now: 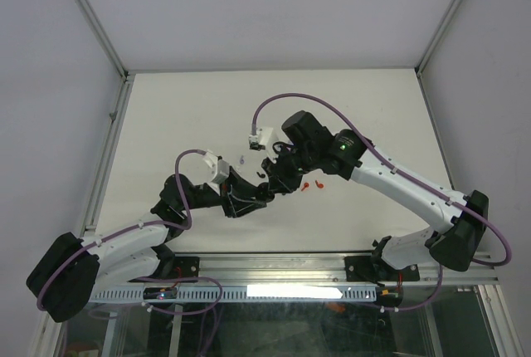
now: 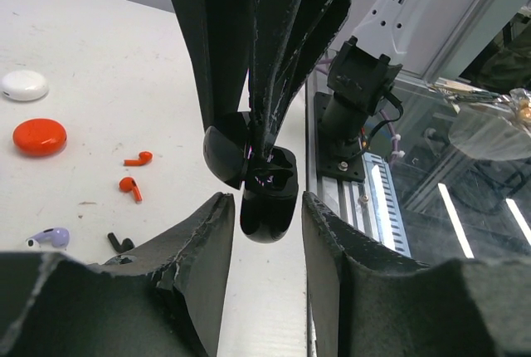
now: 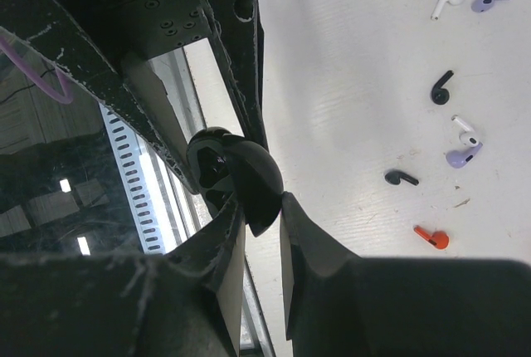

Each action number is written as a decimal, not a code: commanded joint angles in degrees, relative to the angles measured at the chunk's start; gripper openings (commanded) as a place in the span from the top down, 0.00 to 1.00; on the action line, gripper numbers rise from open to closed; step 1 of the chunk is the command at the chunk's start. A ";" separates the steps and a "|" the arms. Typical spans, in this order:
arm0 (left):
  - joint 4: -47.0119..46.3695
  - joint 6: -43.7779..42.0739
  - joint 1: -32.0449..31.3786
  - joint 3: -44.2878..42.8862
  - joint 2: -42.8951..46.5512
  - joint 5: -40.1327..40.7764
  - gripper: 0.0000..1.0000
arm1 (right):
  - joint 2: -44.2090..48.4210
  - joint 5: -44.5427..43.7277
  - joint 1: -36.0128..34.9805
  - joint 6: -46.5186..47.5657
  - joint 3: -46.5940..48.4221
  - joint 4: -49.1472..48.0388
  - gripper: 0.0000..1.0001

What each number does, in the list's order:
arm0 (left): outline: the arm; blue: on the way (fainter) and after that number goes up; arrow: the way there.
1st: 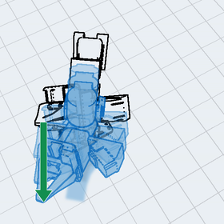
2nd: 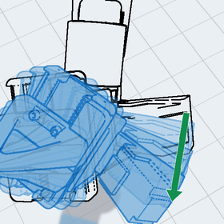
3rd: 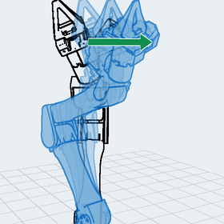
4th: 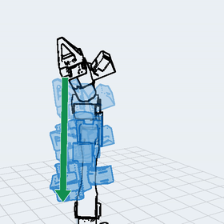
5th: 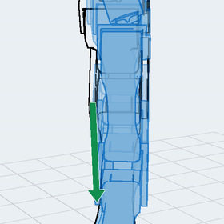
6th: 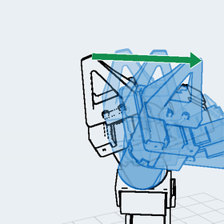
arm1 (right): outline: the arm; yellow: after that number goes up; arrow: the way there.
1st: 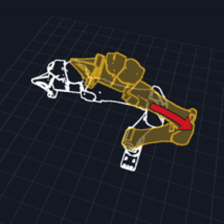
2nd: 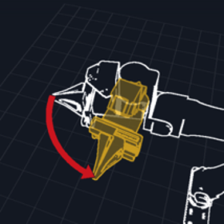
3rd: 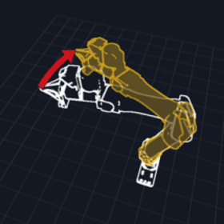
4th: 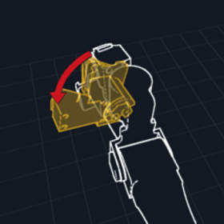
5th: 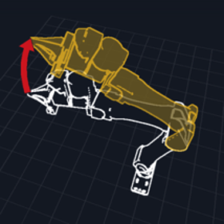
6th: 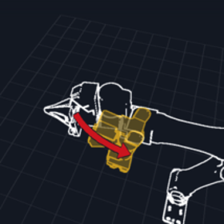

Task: Insert the wireless bluetooth earbuds into the charging case
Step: Open the charging case.

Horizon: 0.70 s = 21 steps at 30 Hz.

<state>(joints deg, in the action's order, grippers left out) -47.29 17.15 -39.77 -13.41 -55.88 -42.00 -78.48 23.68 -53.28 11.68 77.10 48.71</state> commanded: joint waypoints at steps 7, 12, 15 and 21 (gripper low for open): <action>-4.52 0.87 -0.26 -0.18 -0.98 1.44 0.82 | 0.32 2.21 -0.18 -0.45 -0.16 -3.64 0.92; -3.09 0.61 -0.29 1.63 0.01 3.42 0.98 | 1.92 -0.37 -0.16 -2.29 -1.00 -4.85 0.71; -0.73 0.07 -0.23 3.50 1.81 7.91 1.00 | 2.64 -2.64 -0.14 -4.31 -1.03 -5.69 0.60; 7.15 0.86 -0.28 5.96 6.16 19.89 1.00 | 3.03 -13.02 -0.07 -11.53 -4.38 -9.88 0.49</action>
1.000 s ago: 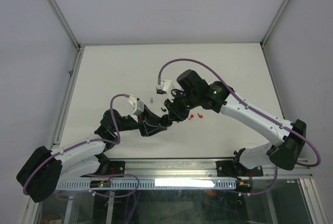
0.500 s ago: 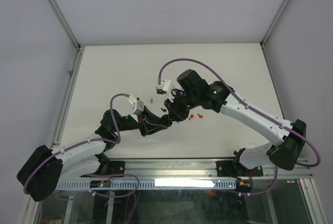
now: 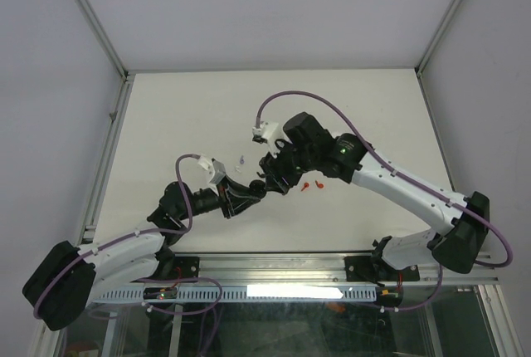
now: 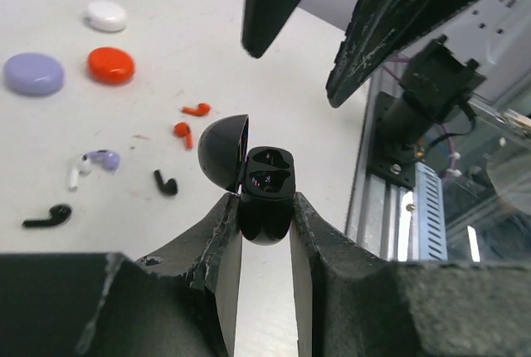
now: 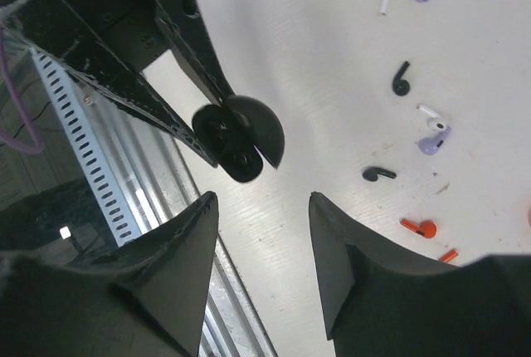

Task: Insert the wireless bluetooth earbuds into the charging case
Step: Open the charging case, then adjust the earbud at the center of the board.

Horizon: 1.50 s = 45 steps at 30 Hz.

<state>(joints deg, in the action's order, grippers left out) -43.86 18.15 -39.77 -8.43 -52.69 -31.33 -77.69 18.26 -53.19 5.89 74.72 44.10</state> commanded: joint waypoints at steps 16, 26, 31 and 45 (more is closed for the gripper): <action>13.43 4.40 -0.15 6.18 16.20 30.64 1.00 | -10.30 -27.29 -0.30 -22.86 -9.65 -12.62 0.48; 10.50 4.66 -0.20 5.75 11.90 28.61 1.00 | -16.21 -32.87 -0.42 -26.37 -12.00 -15.58 0.48; 9.56 4.52 -0.22 5.22 10.10 27.27 1.00 | -18.56 -31.76 -0.42 -26.24 -12.44 -16.74 0.50; 7.57 4.61 -0.16 5.37 8.77 24.91 1.00 | -20.76 -33.47 0.46 -25.02 -14.46 -15.20 0.55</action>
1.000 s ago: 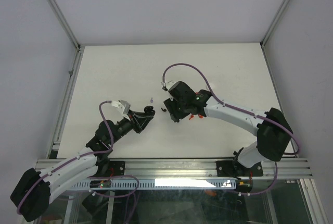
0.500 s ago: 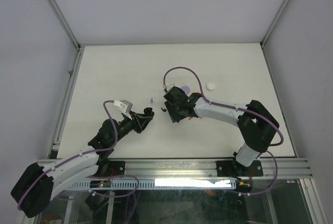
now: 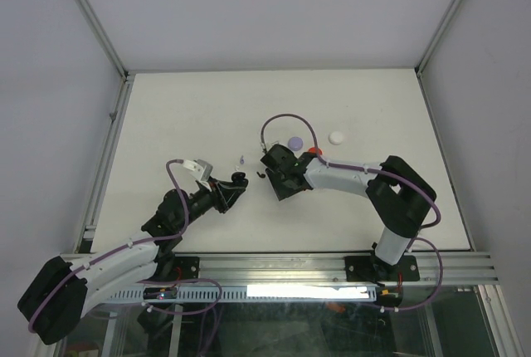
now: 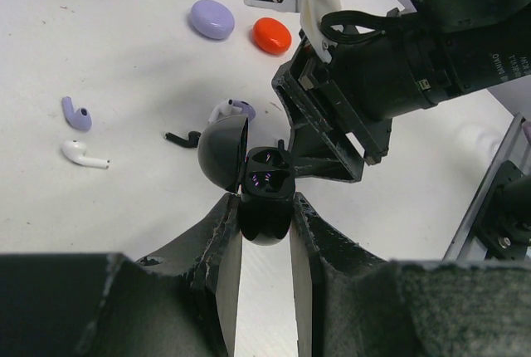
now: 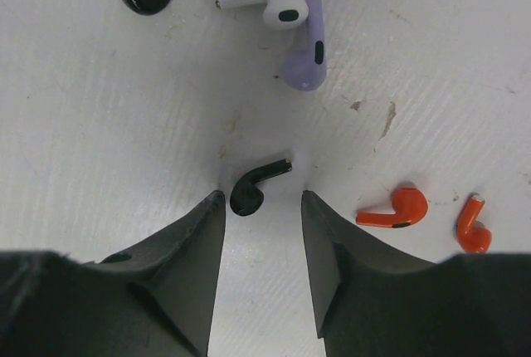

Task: Insert the wireless bluetooth earbuds into the charging case
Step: Adjust the earbud at the center of the board.

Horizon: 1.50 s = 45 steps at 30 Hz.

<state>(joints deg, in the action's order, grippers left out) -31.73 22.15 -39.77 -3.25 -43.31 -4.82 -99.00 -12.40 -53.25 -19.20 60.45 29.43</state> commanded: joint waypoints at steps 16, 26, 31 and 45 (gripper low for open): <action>-5.32 1.20 -0.17 0.18 -1.28 -2.11 1.00 | 3.03 -11.55 6.83 3.46 0.70 2.97 0.55; -7.49 1.64 -0.20 -0.41 -4.01 -2.88 1.00 | 3.31 -13.35 14.27 1.20 1.06 1.22 0.55; -7.92 1.84 -0.22 -0.82 -4.35 -3.44 1.00 | 6.39 -8.41 14.60 1.15 1.95 -0.20 0.55; -8.27 0.77 -0.18 -1.31 -5.00 -4.79 1.00 | 5.64 0.56 14.67 -4.63 -0.02 -3.57 0.59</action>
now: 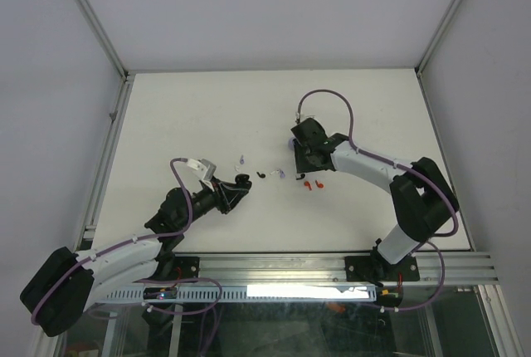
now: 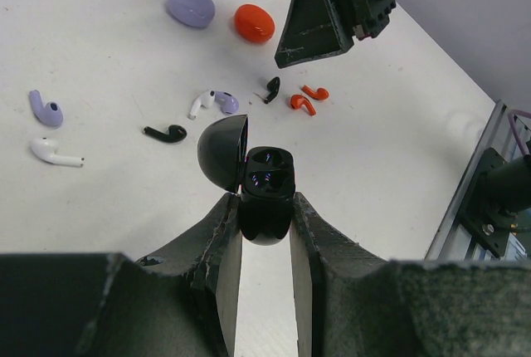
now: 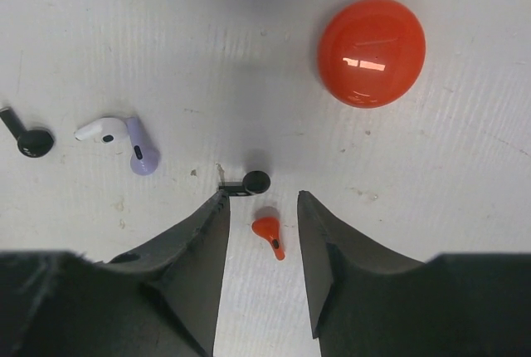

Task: Insert the wireless bluetooth earbuds into the charging case
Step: Adjust the earbud at the center of the board, then pick up the earbud from the center of the board.

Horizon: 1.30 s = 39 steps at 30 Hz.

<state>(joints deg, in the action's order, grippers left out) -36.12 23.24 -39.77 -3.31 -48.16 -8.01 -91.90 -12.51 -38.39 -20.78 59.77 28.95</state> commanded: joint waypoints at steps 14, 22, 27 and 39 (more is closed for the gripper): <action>-5.34 -0.91 -0.14 -2.73 -4.21 -6.17 1.00 | -5.62 0.30 -0.22 -4.03 -0.53 -5.17 0.67; -5.85 -1.14 -0.20 -2.94 -4.92 -6.93 1.00 | -6.65 0.32 -0.25 -4.17 -1.22 -5.48 0.71; -6.04 -1.09 -0.19 -2.95 -5.16 -7.11 1.00 | -5.75 1.13 -0.39 -4.29 -1.94 -5.04 0.74; -9.42 -3.62 -0.23 -3.66 -8.35 -8.82 1.00 | -0.26 -7.08 -7.29 1.25 3.06 -0.96 0.88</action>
<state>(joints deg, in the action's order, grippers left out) -39.72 22.63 -39.77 -4.99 -55.83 -14.81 -97.86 -14.74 -42.13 -22.68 58.83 26.89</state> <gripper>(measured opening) 0.262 0.204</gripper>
